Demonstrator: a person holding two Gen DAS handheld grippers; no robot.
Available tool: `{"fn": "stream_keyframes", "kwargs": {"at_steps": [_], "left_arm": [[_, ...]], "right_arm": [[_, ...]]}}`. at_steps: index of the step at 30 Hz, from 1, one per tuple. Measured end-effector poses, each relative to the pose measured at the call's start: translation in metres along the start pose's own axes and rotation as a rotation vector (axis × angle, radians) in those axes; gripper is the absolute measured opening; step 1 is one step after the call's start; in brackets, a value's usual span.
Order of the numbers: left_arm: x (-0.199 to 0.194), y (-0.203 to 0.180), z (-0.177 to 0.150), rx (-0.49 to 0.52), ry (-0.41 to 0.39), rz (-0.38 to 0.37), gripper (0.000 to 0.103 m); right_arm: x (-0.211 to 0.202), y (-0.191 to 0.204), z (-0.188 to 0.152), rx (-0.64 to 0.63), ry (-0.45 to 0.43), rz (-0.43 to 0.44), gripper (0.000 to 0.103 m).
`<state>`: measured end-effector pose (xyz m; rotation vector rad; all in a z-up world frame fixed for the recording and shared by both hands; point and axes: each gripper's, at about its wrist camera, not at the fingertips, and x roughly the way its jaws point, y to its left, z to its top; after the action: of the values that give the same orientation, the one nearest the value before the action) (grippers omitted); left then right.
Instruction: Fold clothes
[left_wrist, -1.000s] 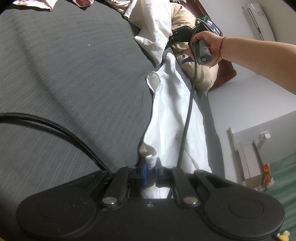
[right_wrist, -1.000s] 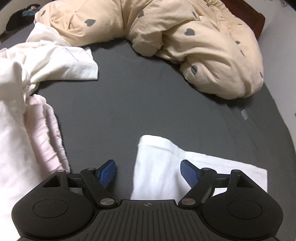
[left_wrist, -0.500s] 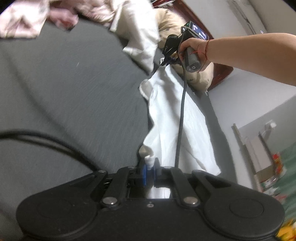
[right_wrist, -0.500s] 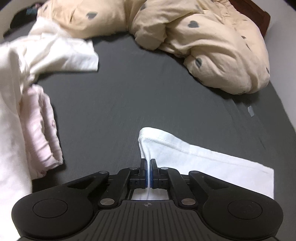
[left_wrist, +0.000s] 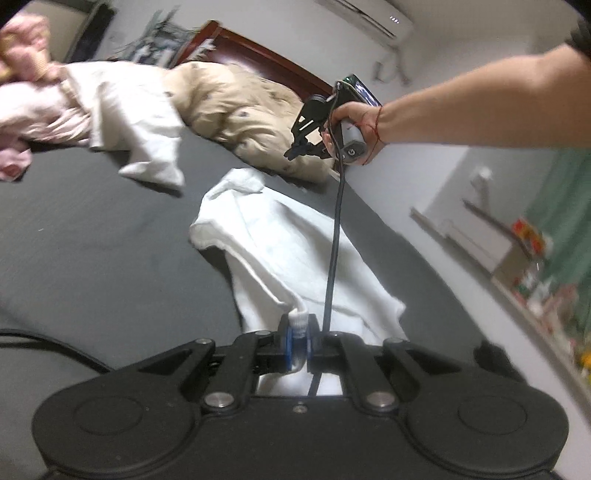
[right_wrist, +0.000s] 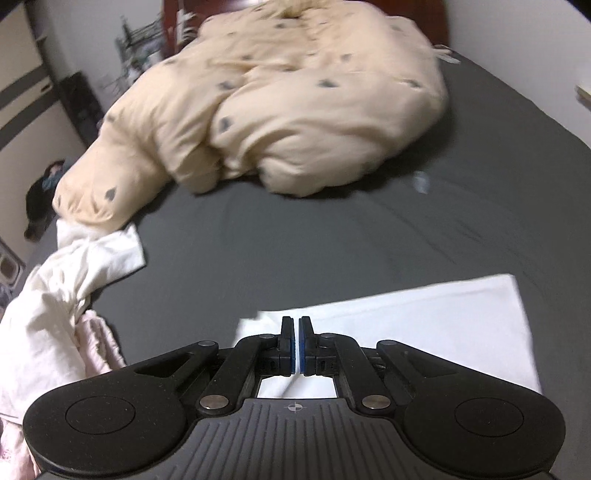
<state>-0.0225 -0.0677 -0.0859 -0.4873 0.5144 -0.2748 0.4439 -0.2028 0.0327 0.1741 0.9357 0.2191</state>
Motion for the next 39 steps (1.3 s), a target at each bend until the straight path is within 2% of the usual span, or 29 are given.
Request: {"fn": "stream_keyframes", "kwargs": {"at_steps": [4,8,9,10,12,13,17,19,21,23,26,28,31,32,34,35,39], "left_arm": [[0.009,-0.007,-0.007,0.010,0.037,0.029,0.007],[0.011,-0.003,-0.010,0.006,0.066,0.051,0.007],[0.011,-0.002,-0.011,0.006,0.069,0.052,0.007],[0.011,-0.001,-0.010,0.004,0.073,0.051,0.007],[0.011,0.002,-0.010,-0.007,0.078,0.052,0.007],[0.011,0.003,-0.009,-0.015,0.080,0.053,0.007],[0.011,0.010,-0.007,-0.051,0.090,0.057,0.007],[0.011,0.013,-0.006,-0.069,0.095,0.058,0.007],[0.011,0.015,-0.004,-0.080,0.099,0.056,0.007],[0.011,0.017,-0.004,-0.090,0.106,0.054,0.007],[0.012,0.019,-0.003,-0.102,0.117,0.049,0.007],[0.013,0.020,-0.003,-0.110,0.123,0.045,0.007],[0.015,0.021,-0.002,-0.116,0.129,0.044,0.007],[0.016,0.021,-0.002,-0.117,0.130,0.045,0.007],[0.017,0.021,-0.002,-0.117,0.133,0.045,0.007],[0.017,0.021,-0.002,-0.115,0.134,0.045,0.007],[0.017,0.020,-0.003,-0.110,0.133,0.046,0.007]], "right_arm": [[-0.005,-0.019,-0.007,-0.028,0.068,-0.007,0.003],[0.005,-0.001,-0.022,-0.094,0.158,0.031,0.004],[0.008,0.008,-0.025,-0.110,0.165,0.044,0.009],[0.011,0.017,-0.028,-0.116,0.171,0.061,0.017],[0.019,0.032,-0.032,-0.102,0.166,0.084,0.078],[0.022,0.038,-0.033,-0.088,0.146,0.074,0.081],[0.040,0.063,-0.033,-0.143,0.101,-0.013,0.080],[0.052,0.065,-0.032,-0.130,0.112,-0.054,0.067],[0.062,0.058,-0.031,-0.087,0.136,-0.084,0.043],[0.073,0.051,-0.031,-0.042,0.158,-0.113,0.042],[0.081,0.039,-0.030,0.018,0.151,-0.113,0.040],[0.084,0.033,-0.029,0.038,0.148,-0.106,0.030],[0.090,0.030,-0.029,0.042,0.151,-0.104,0.025],[0.092,0.030,-0.028,0.039,0.153,-0.109,0.018],[0.094,0.032,-0.029,0.040,0.153,-0.112,0.017],[0.095,0.032,-0.029,0.037,0.152,-0.107,0.006],[0.093,0.039,-0.027,0.003,0.133,-0.088,0.000]]}}
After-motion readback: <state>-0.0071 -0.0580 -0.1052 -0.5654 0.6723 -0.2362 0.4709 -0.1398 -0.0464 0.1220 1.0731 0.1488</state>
